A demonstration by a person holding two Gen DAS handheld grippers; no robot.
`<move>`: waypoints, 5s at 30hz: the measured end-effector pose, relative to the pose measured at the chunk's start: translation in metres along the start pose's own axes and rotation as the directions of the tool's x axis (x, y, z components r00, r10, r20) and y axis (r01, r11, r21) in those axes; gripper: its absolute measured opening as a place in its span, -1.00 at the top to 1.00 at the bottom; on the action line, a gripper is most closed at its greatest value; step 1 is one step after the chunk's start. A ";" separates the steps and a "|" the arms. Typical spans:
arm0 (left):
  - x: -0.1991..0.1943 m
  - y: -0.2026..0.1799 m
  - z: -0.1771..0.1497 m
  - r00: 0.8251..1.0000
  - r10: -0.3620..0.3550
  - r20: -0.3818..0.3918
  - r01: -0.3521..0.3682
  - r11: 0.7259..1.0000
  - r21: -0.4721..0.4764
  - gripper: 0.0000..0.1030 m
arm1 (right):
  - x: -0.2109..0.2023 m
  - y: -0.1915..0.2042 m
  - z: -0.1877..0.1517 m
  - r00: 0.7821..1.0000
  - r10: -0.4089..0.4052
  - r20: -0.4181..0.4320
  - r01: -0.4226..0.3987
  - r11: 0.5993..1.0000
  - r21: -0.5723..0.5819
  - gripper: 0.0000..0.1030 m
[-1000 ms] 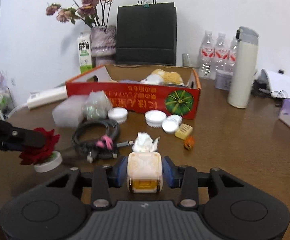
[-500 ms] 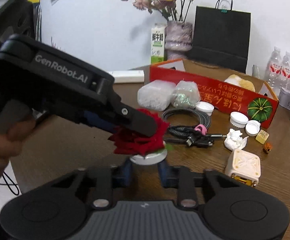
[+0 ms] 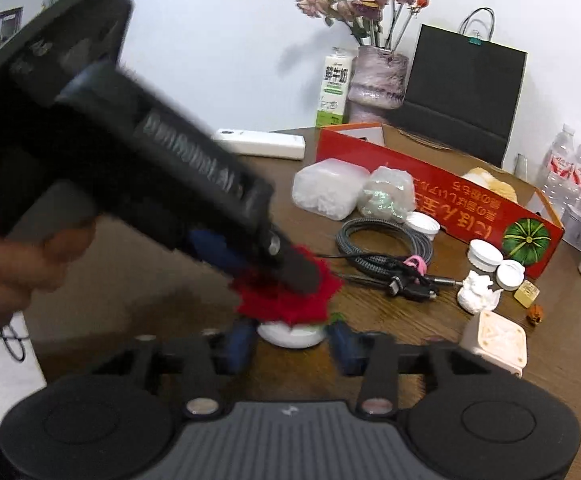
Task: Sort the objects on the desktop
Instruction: 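Grasp the red rose with the left tool while the right tool grasps a white round lid, then carry the red rose and white lid into the box and release both, then withdraw both tools from the box back over the table, then grasp the black cable with the left tool while the right tool grasps the beige square box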
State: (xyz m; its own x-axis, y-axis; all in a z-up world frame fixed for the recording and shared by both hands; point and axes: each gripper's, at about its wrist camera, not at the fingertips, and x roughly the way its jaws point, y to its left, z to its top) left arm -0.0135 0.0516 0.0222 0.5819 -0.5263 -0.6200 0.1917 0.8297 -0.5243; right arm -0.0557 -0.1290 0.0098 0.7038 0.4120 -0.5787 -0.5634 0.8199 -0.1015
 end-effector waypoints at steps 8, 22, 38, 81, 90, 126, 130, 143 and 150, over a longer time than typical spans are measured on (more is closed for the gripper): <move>-0.011 0.004 0.002 0.999 0.000 0.039 0.001 1.000 -0.024 0.25 | 0.000 -0.007 0.001 1.000 0.007 0.007 -0.008 0.999 0.054 0.28; -0.020 -0.042 -0.041 0.951 0.246 0.189 -0.298 0.894 0.335 -0.12 | -0.005 -0.023 -0.009 0.987 -0.156 -0.044 0.161 0.974 0.159 0.04; -0.030 -0.036 -0.039 0.953 0.225 0.204 -0.279 0.913 0.296 0.15 | 0.009 -0.034 0.003 0.994 -0.098 -0.054 0.108 0.968 0.225 0.27; 0.047 -0.010 0.263 0.886 0.404 0.228 -0.438 0.891 0.121 -0.82 | 0.124 -0.216 0.230 0.969 -0.239 -0.061 0.244 0.888 0.390 -0.27; -0.005 -0.032 0.097 0.867 0.410 0.283 -0.448 0.890 0.081 -1.00 | 0.039 -0.122 0.121 0.978 -0.203 -0.038 0.203 0.905 0.373 -0.42; 0.002 -0.041 -0.043 0.815 0.438 0.378 -0.554 0.781 0.289 -1.00 | -0.034 -0.049 -0.023 0.951 -0.269 0.151 0.185 0.889 0.419 -0.77; 0.001 -0.043 -0.045 0.812 0.437 0.388 -0.558 0.774 0.297 -1.00 | -0.034 -0.047 -0.023 0.950 -0.273 0.154 0.189 0.891 0.413 -0.77; -0.005 -0.041 0.000 0.910 0.239 0.338 -0.330 0.912 0.244 -1.00 | -0.046 -0.059 -0.011 0.902 -0.410 0.133 0.332 0.858 0.392 -0.77; 0.058 -0.034 0.064 0.943 0.272 0.195 -0.307 0.933 0.187 -0.16 | -0.019 -0.086 -0.009 0.924 -0.382 0.009 0.349 0.853 0.389 -0.74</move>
State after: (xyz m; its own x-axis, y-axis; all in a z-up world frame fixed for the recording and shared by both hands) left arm 0.0636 0.0047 0.0417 0.7543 -0.2345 -0.6132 0.1480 0.9707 -0.1892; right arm -0.0247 -0.2107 0.0222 0.8693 0.0712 -0.4891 -0.0670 0.9974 0.0262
